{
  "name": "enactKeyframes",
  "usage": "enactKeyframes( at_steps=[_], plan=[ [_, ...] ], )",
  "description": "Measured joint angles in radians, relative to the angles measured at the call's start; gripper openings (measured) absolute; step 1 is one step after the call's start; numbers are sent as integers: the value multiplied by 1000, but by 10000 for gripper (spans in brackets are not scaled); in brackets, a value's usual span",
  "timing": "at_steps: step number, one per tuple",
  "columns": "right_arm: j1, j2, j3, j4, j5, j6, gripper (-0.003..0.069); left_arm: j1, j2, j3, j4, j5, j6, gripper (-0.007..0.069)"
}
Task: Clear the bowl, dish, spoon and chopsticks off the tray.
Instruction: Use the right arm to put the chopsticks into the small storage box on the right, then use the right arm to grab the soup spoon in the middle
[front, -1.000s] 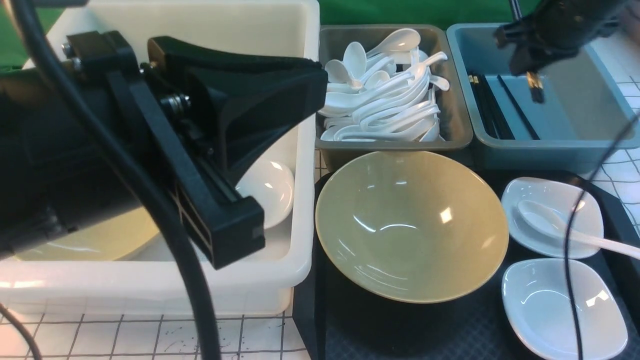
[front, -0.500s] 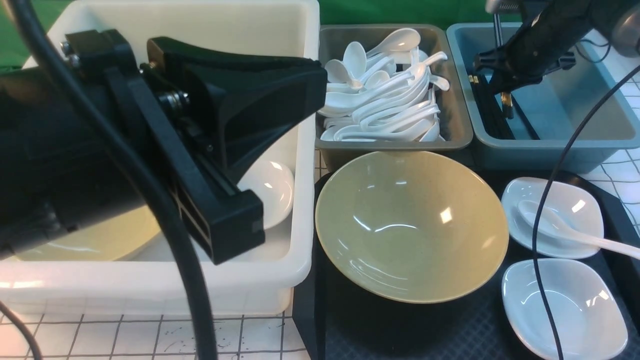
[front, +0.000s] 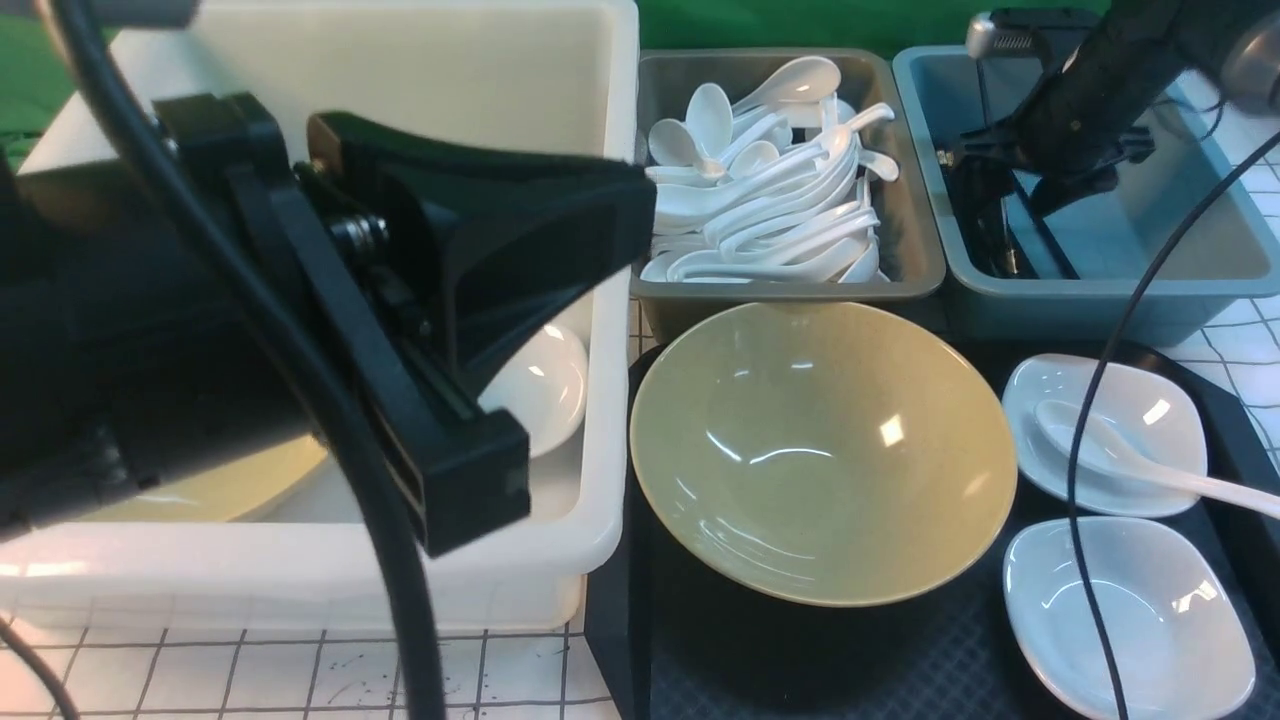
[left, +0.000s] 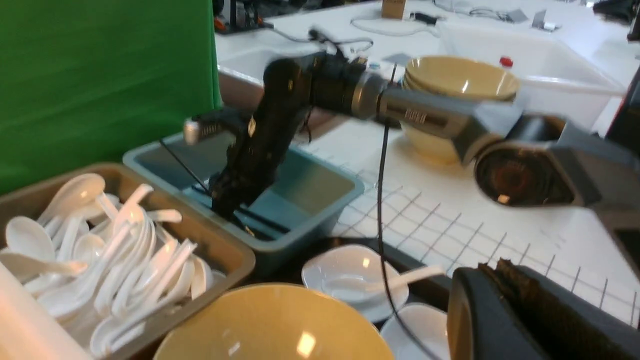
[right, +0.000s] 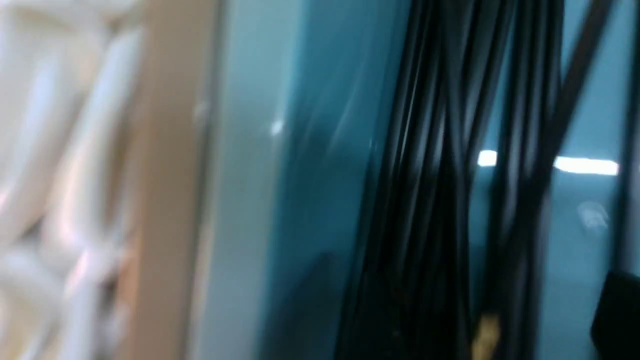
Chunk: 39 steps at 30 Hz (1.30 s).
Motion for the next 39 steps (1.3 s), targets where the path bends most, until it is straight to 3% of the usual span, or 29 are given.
enactKeyframes(
  at_steps=[3,6,7,8,11,16,19,22,28,33,39],
  plan=[
    [1,-89,0,0,89,-47,472,0,0,0,2,37,0,-1],
    [9,-233,33,2,89,-109,318,0,0,0,3,103,0,-1],
    [10,-243,38,2,89,-112,308,0,0,0,3,110,0,-1],
    [15,-311,82,2,89,-132,235,0,0,0,3,130,0,-1],
    [23,-487,263,3,89,-166,103,0,0,0,3,183,0,-1],
    [23,-742,631,-88,90,-303,43,0,0,0,6,218,-1,-1],
    [23,-836,829,-168,85,-388,62,0,0,0,15,217,-1,-1],
    [23,-867,938,-197,51,-455,133,0,0,0,28,199,-1,-1],
    [23,-789,1016,-224,10,-573,393,0,0,0,33,185,-36,-1],
    [23,-708,1018,-236,35,-604,531,0,0,0,33,185,-42,-1],
    [23,-672,1018,-235,89,-551,557,0,0,0,33,185,-44,-1]
  ],
)
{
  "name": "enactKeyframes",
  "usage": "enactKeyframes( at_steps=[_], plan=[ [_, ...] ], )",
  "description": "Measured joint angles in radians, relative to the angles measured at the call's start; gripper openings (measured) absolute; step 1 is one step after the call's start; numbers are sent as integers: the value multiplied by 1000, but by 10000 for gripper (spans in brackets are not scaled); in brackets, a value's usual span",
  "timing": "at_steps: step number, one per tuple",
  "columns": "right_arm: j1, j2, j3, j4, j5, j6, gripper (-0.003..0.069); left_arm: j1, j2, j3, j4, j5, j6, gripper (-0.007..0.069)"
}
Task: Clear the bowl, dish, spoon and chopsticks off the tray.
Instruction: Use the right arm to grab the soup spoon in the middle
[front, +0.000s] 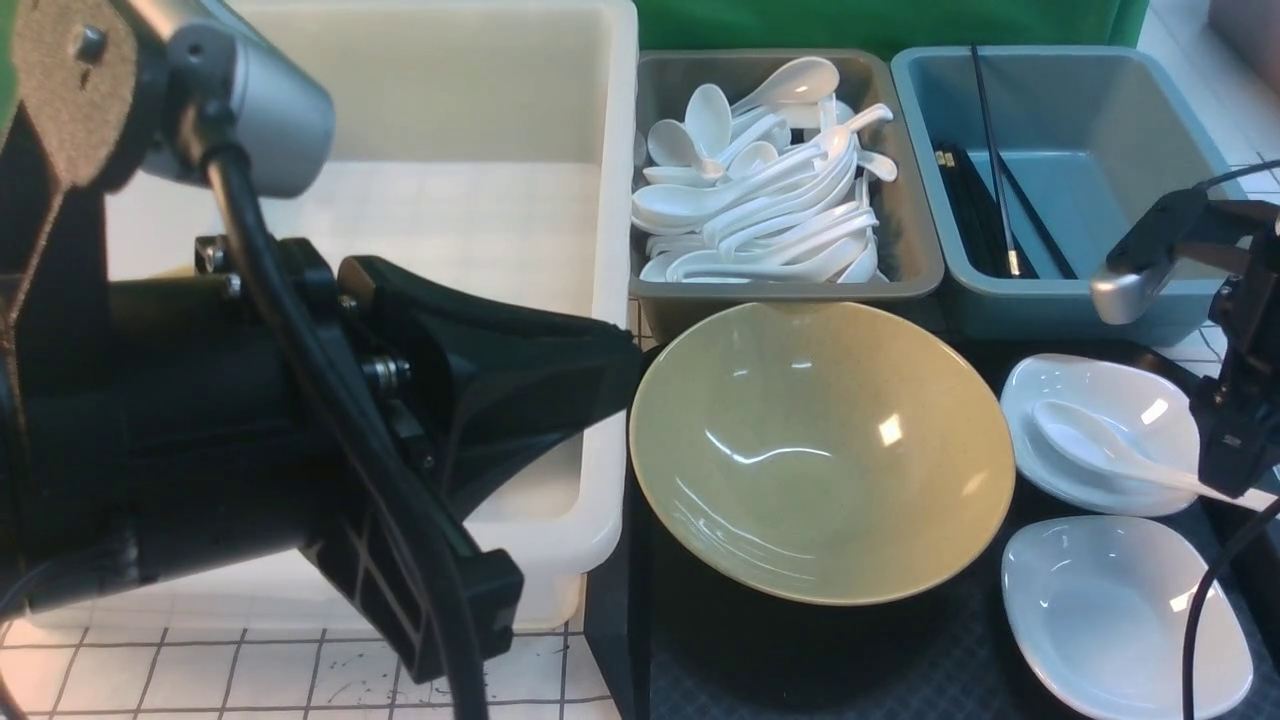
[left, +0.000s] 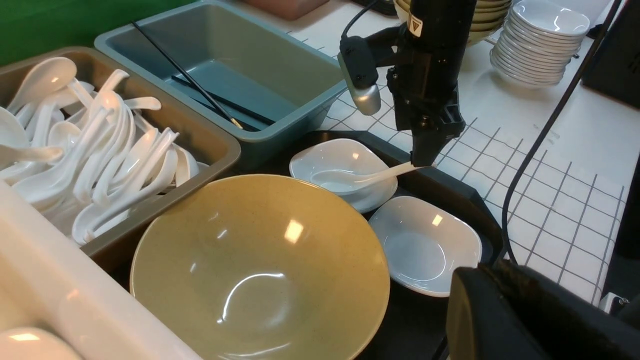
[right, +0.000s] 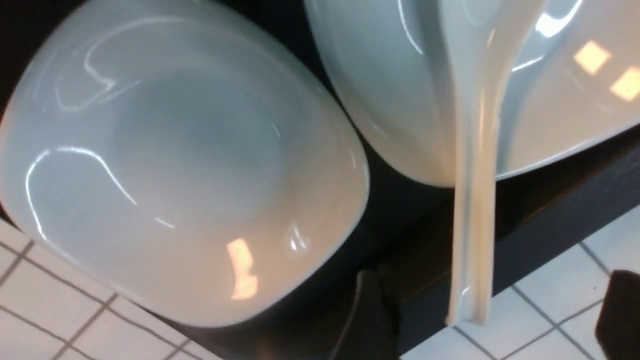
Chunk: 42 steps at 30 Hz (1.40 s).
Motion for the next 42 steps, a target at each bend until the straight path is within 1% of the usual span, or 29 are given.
enactKeyframes(
  at_steps=[8,14,22,26,31,33,34,35,36,40,42],
  plan=[
    [0,16,36,0,-2,18,559,0,0,0,0,-8,-2,-1],
    [0,58,119,-18,-56,12,559,0,0,0,1,-7,-35,-1],
    [0,84,128,-26,-115,12,559,0,0,0,12,-8,-52,-1],
    [0,94,128,-27,-113,12,532,0,0,0,16,-8,-53,-1],
    [0,94,128,-27,-84,12,371,0,0,0,19,-8,-53,-1],
    [0,90,128,-28,-49,12,243,0,0,0,31,-7,-55,-1],
    [0,85,128,-29,-39,18,200,0,0,0,35,-3,-58,-1],
    [0,72,128,-31,-28,26,136,0,0,0,49,5,-72,-1],
    [0,57,128,-31,-21,36,122,0,0,0,55,11,-82,-1],
    [0,-19,119,-29,0,97,127,0,0,0,78,18,-123,-1],
    [0,-75,109,-21,0,155,127,0,0,0,91,15,-134,-1]
  ],
)
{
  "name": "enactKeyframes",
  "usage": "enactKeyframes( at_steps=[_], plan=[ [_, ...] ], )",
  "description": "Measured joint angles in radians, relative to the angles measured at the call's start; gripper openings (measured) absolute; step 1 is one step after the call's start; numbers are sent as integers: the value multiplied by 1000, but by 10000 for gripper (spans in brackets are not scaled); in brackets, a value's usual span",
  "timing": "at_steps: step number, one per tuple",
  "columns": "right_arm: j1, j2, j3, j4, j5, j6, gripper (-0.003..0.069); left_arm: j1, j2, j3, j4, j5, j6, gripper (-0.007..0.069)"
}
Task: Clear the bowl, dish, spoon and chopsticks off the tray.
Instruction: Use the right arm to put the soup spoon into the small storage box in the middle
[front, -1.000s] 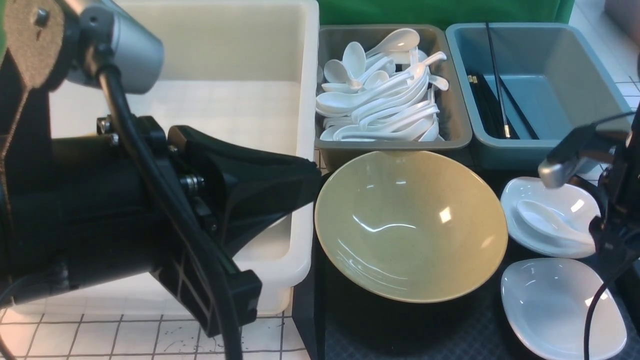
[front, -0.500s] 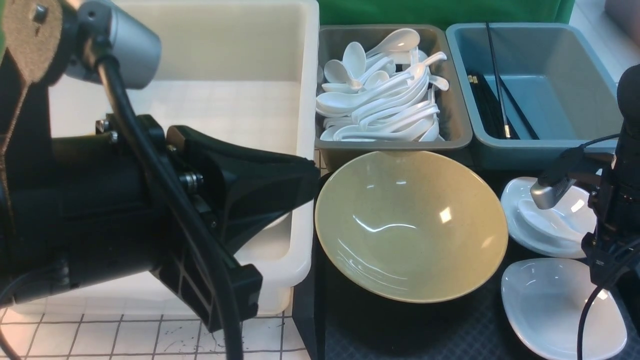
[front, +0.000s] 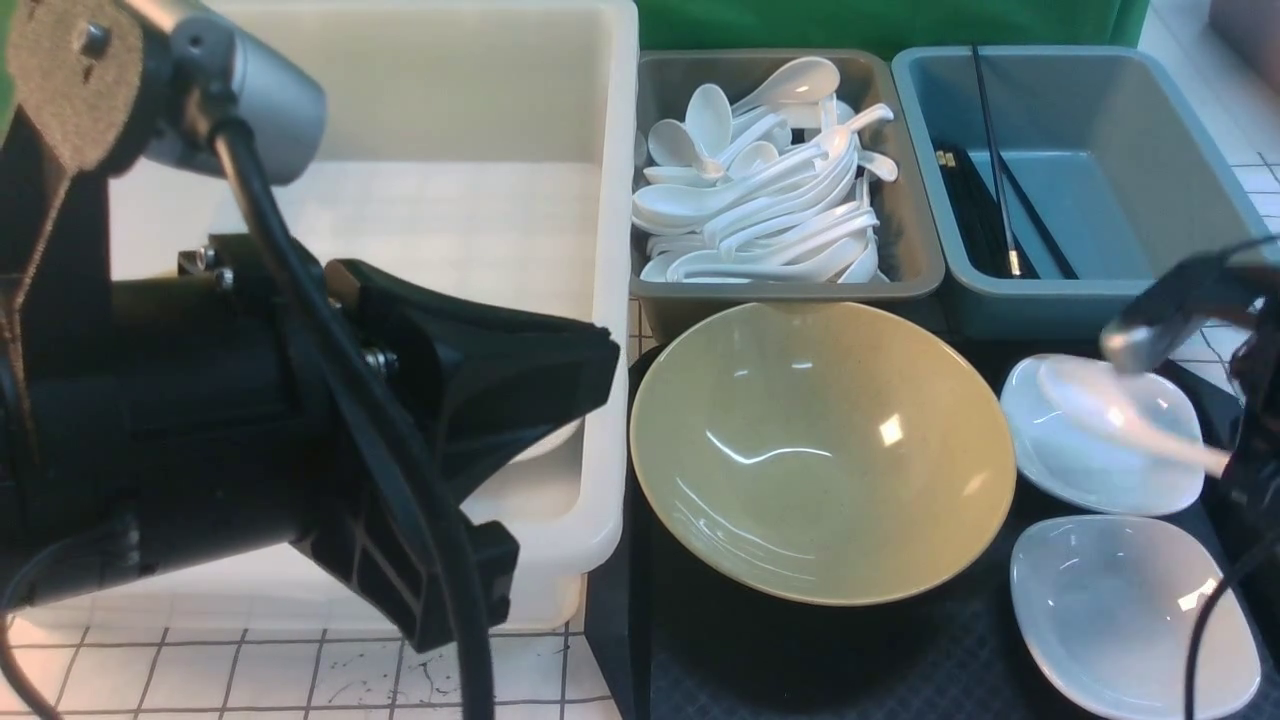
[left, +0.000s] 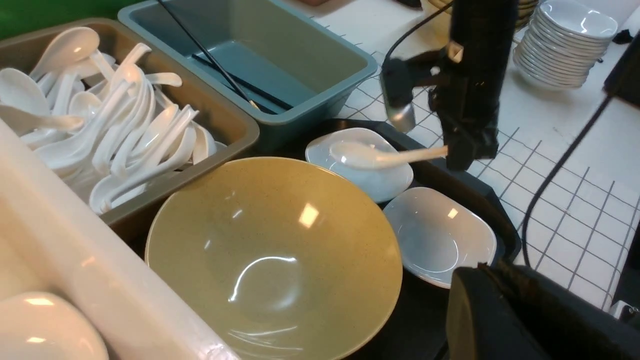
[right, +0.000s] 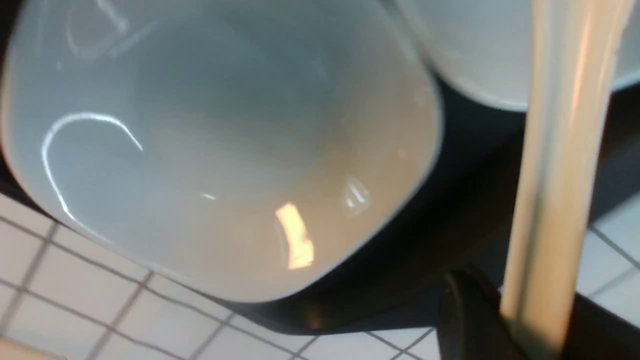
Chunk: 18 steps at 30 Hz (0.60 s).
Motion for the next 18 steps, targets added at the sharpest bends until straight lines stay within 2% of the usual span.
enactKeyframes(
  at_steps=[4,8,11,14,15,16,18],
  plan=[
    [17,-111,-25,71,0,102,127,0,0,0,12,-7,-5,-1],
    [90,-156,-112,204,-33,153,127,16,0,0,68,-7,-61,-1],
    [166,-103,-224,294,-140,154,127,90,0,0,193,-7,-206,-1],
    [221,-20,-323,328,-220,154,127,157,0,0,277,-7,-351,-1],
    [254,60,-402,338,-277,154,127,197,0,0,323,-7,-452,-1],
    [269,117,-453,342,-311,154,127,214,0,0,343,-7,-503,-1],
    [279,189,-518,346,-345,156,127,225,0,0,359,-6,-539,-1]
  ],
)
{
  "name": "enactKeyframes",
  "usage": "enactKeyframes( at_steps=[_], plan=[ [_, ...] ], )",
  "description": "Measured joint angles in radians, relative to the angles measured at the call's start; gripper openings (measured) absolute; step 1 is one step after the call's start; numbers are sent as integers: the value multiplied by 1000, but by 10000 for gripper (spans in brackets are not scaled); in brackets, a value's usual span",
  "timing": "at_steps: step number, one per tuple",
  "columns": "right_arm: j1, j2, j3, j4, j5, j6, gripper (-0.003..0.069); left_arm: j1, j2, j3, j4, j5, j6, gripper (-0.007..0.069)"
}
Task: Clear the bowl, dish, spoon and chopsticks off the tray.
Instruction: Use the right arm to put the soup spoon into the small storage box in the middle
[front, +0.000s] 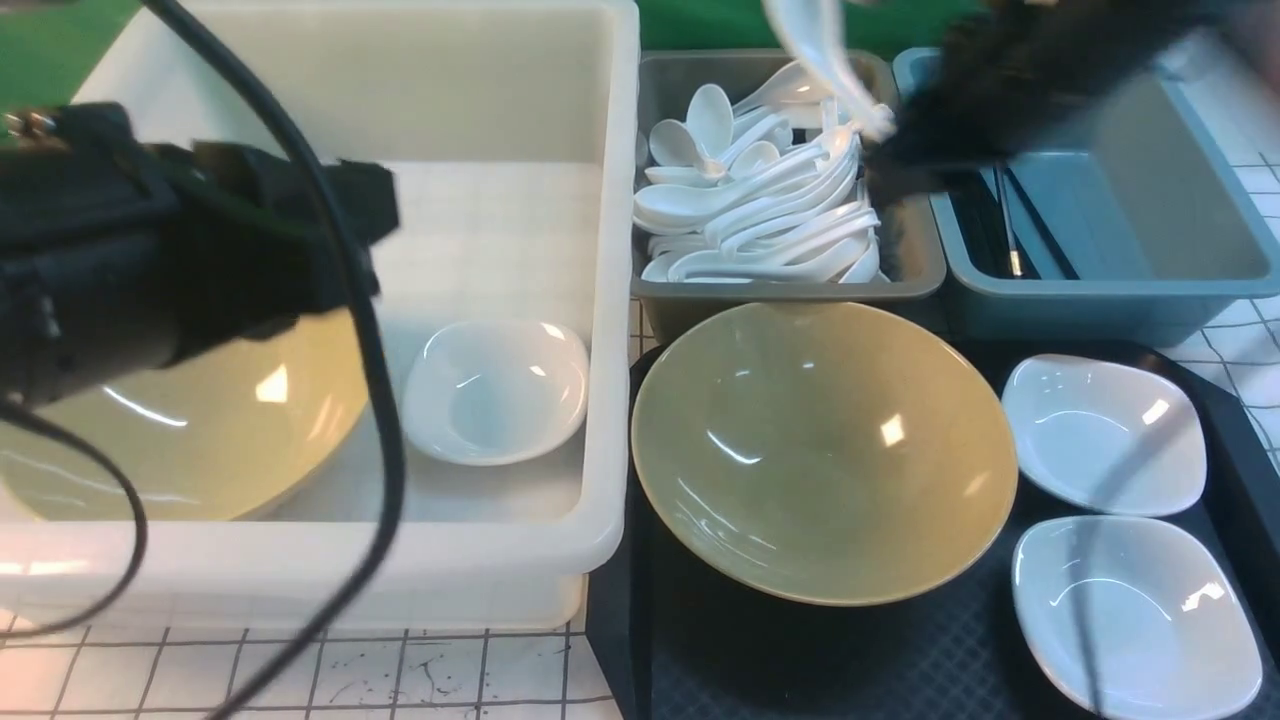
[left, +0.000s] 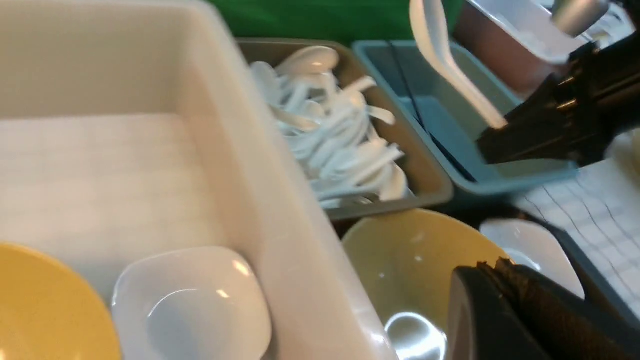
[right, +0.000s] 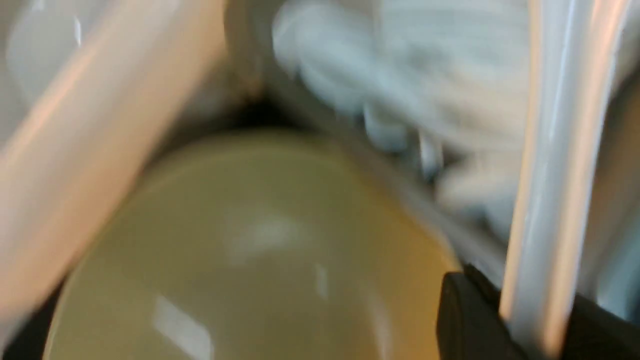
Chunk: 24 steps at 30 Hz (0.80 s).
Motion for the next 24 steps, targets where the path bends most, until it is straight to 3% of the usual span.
enactKeyframes(
  at_steps=[8,18,20,24],
  plan=[
    [3,399,-421,-80,-40,17,152,5,0,0,10,20,-37,-1],
    [3,497,-494,-189,-29,135,487,5,0,0,-68,36,106,-1],
    [3,488,-507,-194,6,144,536,5,0,0,-93,36,136,-1],
    [3,439,-550,-194,149,153,563,5,0,0,-157,33,223,-1]
  ],
)
